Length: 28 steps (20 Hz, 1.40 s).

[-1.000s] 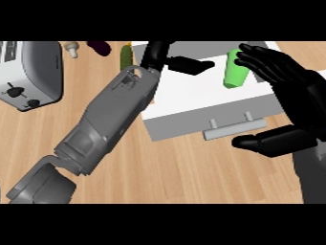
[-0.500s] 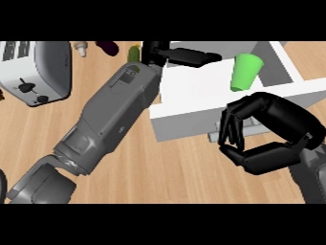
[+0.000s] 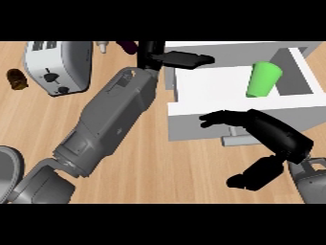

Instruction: Pick up the cup, place it into the drawer and close the drawer

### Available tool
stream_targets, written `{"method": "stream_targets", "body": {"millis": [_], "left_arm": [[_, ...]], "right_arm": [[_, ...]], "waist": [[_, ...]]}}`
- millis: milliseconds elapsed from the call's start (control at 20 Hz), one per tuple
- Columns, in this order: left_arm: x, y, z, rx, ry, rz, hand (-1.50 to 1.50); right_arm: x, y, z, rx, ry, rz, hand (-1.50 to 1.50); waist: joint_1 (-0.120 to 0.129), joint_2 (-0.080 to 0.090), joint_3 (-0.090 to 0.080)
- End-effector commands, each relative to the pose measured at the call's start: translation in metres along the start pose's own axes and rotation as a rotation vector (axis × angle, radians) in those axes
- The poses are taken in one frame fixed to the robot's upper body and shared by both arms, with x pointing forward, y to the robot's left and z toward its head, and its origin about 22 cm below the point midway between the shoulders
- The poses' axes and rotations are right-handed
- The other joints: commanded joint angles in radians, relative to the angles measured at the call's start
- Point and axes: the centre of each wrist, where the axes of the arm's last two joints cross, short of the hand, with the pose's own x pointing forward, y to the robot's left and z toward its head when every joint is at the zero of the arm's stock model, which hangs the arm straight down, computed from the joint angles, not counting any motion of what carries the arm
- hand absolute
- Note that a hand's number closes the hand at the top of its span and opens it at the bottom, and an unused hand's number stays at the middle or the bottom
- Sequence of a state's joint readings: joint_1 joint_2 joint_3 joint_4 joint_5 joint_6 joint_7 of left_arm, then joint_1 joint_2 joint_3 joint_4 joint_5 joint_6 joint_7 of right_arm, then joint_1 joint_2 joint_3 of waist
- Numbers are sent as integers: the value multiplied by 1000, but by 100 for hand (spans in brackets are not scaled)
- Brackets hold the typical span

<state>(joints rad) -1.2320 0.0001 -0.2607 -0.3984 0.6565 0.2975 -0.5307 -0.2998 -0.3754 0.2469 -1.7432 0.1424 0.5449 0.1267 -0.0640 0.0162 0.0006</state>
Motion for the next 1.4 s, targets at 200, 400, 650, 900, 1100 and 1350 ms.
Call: {"method": "stream_targets", "body": {"millis": [200,400,650,900,1100,1350], "left_arm": [[-17,29,13,9,-12,71,-150],[-24,34,25,16,-12,90,-150],[-23,56,31,13,-23,106,-150],[-19,85,36,-15,-18,134,-150],[-18,98,41,-13,0,142,-150],[-30,97,56,-41,13,138,-150]], "right_arm": [[-78,42,-26,73,207,92,-150],[-102,40,-55,101,277,140,150],[-142,38,-61,15,288,120,150],[-141,-20,-71,-132,231,100,150],[-142,-54,-65,-269,223,80,150],[-127,-99,-61,-376,236,83,150]], "waist": [[88,-1,1],[128,-8,1],[157,-1,3],[179,5,4],[209,10,5],[238,23,5]]}}
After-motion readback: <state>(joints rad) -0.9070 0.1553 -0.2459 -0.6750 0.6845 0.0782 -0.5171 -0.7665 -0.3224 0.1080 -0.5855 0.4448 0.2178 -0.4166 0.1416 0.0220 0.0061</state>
